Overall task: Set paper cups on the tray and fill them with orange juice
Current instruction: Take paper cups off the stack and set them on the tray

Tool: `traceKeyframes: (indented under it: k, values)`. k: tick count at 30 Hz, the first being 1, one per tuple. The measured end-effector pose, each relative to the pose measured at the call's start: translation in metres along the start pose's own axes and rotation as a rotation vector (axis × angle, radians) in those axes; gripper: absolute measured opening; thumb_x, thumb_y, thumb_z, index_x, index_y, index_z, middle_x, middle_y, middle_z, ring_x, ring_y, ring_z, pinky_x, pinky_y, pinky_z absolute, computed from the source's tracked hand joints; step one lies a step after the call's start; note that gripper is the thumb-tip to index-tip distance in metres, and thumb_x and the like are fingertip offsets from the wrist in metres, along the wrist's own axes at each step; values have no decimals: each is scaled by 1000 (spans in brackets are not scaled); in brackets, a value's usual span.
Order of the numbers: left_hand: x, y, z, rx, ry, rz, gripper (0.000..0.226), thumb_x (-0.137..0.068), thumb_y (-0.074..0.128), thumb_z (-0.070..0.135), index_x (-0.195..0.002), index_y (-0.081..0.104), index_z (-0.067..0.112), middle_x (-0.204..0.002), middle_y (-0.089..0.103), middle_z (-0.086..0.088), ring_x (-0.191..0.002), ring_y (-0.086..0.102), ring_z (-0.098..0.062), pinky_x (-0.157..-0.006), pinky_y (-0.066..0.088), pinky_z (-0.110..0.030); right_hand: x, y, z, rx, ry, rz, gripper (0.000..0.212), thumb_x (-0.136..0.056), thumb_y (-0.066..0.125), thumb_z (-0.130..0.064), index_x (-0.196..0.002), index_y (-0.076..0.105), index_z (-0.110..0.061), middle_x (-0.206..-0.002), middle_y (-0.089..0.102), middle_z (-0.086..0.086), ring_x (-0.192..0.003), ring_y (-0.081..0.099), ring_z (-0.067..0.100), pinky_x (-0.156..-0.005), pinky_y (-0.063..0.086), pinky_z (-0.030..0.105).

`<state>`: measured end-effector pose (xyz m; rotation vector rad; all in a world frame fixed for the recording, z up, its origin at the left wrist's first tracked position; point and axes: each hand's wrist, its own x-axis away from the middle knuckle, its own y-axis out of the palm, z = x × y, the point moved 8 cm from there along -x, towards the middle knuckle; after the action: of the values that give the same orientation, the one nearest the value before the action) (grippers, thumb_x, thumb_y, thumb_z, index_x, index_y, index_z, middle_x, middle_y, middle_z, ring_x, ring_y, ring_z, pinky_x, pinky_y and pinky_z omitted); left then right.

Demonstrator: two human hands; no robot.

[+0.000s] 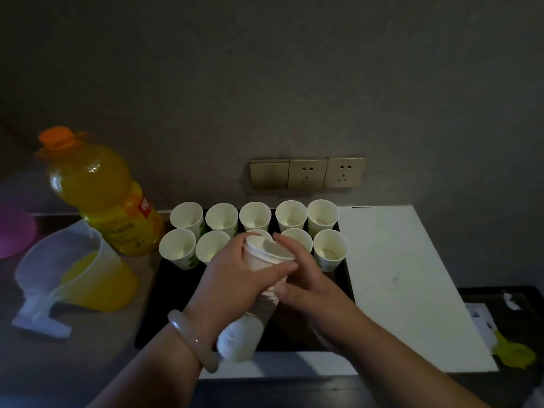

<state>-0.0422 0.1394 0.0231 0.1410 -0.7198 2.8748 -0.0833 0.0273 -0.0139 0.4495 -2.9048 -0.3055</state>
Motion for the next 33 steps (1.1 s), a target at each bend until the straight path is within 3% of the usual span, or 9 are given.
traceKeyframes:
  k: [3, 6, 9, 12, 17, 23, 26, 30, 33]
  values:
    - [1, -2, -8, 146, -83, 10, 37, -64, 80, 46, -93, 60, 35, -88, 69, 16, -77, 62, 10, -75, 51, -19, 4, 7, 6, 103, -56, -63, 111, -64, 86, -23, -144, 15, -54, -142, 49, -14, -129, 50, 13, -105, 44, 46]
    - [3, 0, -11, 277, -108, -7, 61, -56, 76, 63, -106, 61, 31, -96, 72, 11, -85, 68, -2, -82, 55, -32, 4, 11, 8, 233, -74, -23, 125, -62, 88, -21, -139, 1, -66, -141, 47, -21, -127, 51, 8, -102, 47, 45]
    - [4, -4, -5, 292, -74, 12, 86, -52, 61, 73, -127, 51, 30, -109, 64, 11, -97, 62, -3, -83, 51, -25, 2, 8, 1, 299, -107, 32, 119, -66, 86, -18, -138, 5, -67, -136, 52, -18, -122, 55, 8, -97, 51, 42]
    - [4, -7, 1, 278, 22, -62, 90, -60, 62, 68, -139, 35, 35, -120, 52, 20, -109, 52, 5, -86, 45, -15, 1, -2, -12, 311, -153, 114, 115, -64, 88, -21, -140, 12, -62, -137, 52, -14, -121, 55, 7, -98, 51, 39]
    - [16, 8, 5, 203, 142, -251, 74, -71, 77, 50, -128, 30, 51, -124, 50, 29, -114, 48, 15, -84, 43, -5, 1, -17, -36, 290, -235, 214, 102, -61, 87, -34, -137, 24, -58, -134, 54, -11, -119, 57, 10, -93, 54, 38]
    - [16, 1, 13, 224, 196, -159, 56, -79, 60, 45, -126, 29, 48, -118, 50, 27, -106, 50, 18, -78, 43, -3, 2, -8, -37, 297, -246, 150, 96, -72, 83, -19, -134, 24, -63, -133, 53, -19, -121, 55, 6, -92, 53, 28]
    - [12, -8, 12, 116, 208, -95, 63, -71, 59, 52, -126, 28, 49, -115, 49, 30, -103, 47, 22, -76, 39, 1, 4, -11, -39, 408, -217, 95, 95, -72, 82, -31, -138, 22, -63, -138, 46, -25, -127, 48, 1, -99, 48, 31]
    - [9, -16, 0, -85, 218, -58, 69, -69, 67, 60, -125, 29, 54, -113, 48, 28, -102, 48, 15, -76, 43, -3, 12, -28, -56, 519, -272, 236, 60, -74, 64, -50, -131, 45, -56, -132, 47, -33, -124, 47, -2, -99, 44, 24]
    - [7, -12, -10, -254, 214, -50, 79, -69, 68, 65, -132, 23, 54, -124, 46, 22, -108, 51, 1, -86, 50, -20, 14, -26, -73, 700, -371, 355, 24, -86, 65, -37, -109, 64, -44, -112, 61, -28, -106, 57, -3, -85, 40, 7]
